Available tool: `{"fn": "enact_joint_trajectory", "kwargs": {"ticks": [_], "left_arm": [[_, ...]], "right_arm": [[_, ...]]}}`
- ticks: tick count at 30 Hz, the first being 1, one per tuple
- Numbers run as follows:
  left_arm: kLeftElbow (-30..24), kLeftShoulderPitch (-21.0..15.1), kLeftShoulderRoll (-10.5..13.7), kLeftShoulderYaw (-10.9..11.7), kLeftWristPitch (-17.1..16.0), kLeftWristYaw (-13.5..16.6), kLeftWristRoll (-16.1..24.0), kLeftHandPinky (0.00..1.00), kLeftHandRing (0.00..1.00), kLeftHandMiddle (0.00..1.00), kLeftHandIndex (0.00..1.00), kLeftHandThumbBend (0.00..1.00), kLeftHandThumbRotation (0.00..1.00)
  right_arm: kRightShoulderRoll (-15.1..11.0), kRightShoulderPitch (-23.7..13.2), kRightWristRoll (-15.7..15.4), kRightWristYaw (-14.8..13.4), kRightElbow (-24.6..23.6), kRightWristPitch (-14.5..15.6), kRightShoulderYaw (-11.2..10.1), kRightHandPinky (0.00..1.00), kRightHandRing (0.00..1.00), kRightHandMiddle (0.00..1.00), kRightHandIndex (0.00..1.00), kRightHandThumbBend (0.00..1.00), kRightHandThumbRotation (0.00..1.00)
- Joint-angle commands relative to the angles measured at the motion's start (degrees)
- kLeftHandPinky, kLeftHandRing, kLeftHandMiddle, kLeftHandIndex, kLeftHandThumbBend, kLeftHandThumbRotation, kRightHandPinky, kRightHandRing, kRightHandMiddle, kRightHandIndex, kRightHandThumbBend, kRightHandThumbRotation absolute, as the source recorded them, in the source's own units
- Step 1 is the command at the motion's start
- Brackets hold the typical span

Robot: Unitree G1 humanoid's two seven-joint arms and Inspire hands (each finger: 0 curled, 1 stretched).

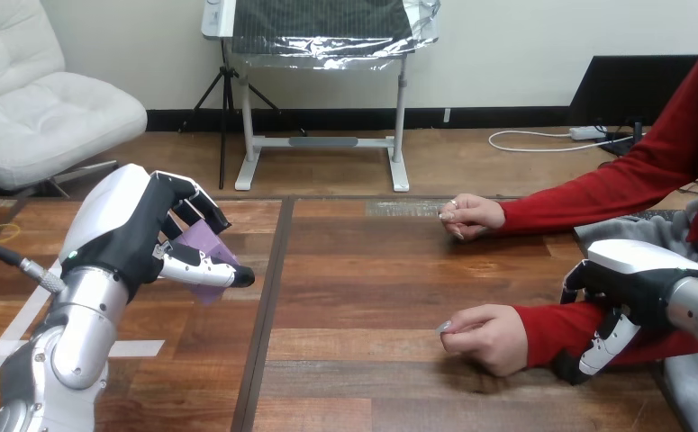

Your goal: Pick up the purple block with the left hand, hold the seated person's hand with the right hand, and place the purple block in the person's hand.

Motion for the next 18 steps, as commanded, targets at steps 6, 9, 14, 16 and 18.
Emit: {"fn": "enact_joint_trajectory", "kwargs": {"ticks": [6, 9, 14, 16, 18], "left_arm": [[-3.6, -2.6, 0.3, 1.8, -0.1, 0.8, 0.7, 0.18, 0.23, 0.31, 0.44, 0.83, 0.0], [-3.7, -2.6, 0.3, 1.8, 0.1, 0.8, 0.8, 0.17, 0.22, 0.3, 0.44, 0.83, 0.0], [-3.6, -2.8, 0.4, 1.8, 0.1, 0.7, 0.7, 0.19, 0.24, 0.32, 0.44, 0.83, 0.0], [-3.5, -2.8, 0.3, 1.9, 0.0, 0.7, 0.4, 0.21, 0.25, 0.33, 0.44, 0.83, 0.0], [-3.4, -2.8, 0.3, 1.9, -0.1, 0.7, 0.4, 0.21, 0.26, 0.33, 0.44, 0.83, 0.0]], "right_arm": [[0.0, -1.6, -1.6, -0.6, 2.2, -0.1, 2.2, 0.13, 0.22, 0.33, 0.53, 1.0, 0.09], [0.0, -1.6, -1.6, -1.1, 2.3, -0.6, 2.3, 0.12, 0.21, 0.32, 0.5, 1.0, 0.09], [0.3, -1.5, -1.9, -2.0, 2.5, 0.0, 2.7, 0.1, 0.19, 0.3, 0.46, 1.0, 0.09], [0.4, -1.5, -1.6, -2.2, 2.5, -0.1, 2.6, 0.1, 0.18, 0.29, 0.44, 1.0, 0.1], [0.4, -1.3, -1.4, -2.7, 2.7, -0.6, 2.6, 0.09, 0.18, 0.28, 0.43, 1.0, 0.11]]}}
